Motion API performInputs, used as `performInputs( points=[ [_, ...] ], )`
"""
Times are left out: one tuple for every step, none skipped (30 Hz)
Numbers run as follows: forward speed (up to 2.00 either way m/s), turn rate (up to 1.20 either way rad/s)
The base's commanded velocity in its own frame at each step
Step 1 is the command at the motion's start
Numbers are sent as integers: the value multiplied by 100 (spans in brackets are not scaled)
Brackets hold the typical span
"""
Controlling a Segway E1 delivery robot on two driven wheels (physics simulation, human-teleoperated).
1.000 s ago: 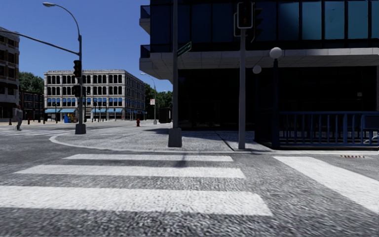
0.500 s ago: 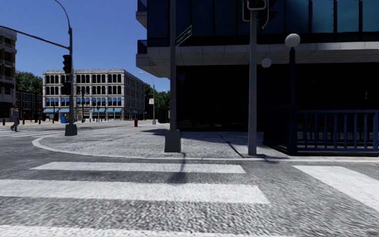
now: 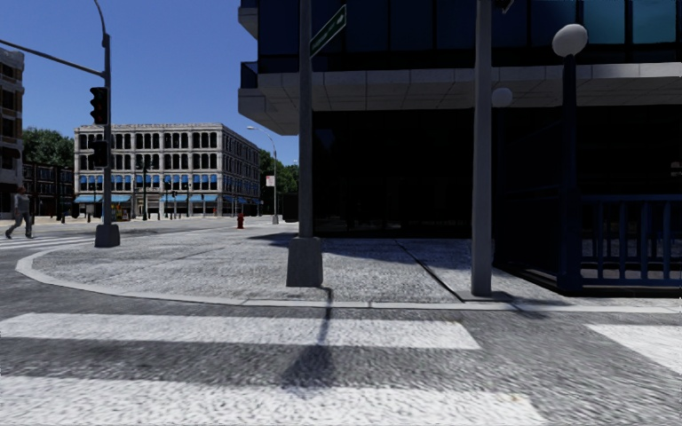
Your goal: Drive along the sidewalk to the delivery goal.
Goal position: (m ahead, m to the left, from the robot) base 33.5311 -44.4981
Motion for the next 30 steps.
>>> performInputs(
  points=[
    [152,0],
    [152,0],
    [152,0],
    [152,0],
    [152,0],
    [152,0],
    [152,0],
    [152,0],
    [152,0],
    [152,0],
    [152,0],
    [152,0],
    [152,0],
    [152,0],
    [152,-6],
    [152,-26],
    [152,-40],
    [152,-46],
    [152,-46],
    [152,-48],
    [152,-49],
    [152,-49],
    [152,-49],
    [152,-49],
    [152,-50],
    [152,-50],
    [152,-50],
    [152,-50],
    [152,-50],
    [152,-50]
  ],
)
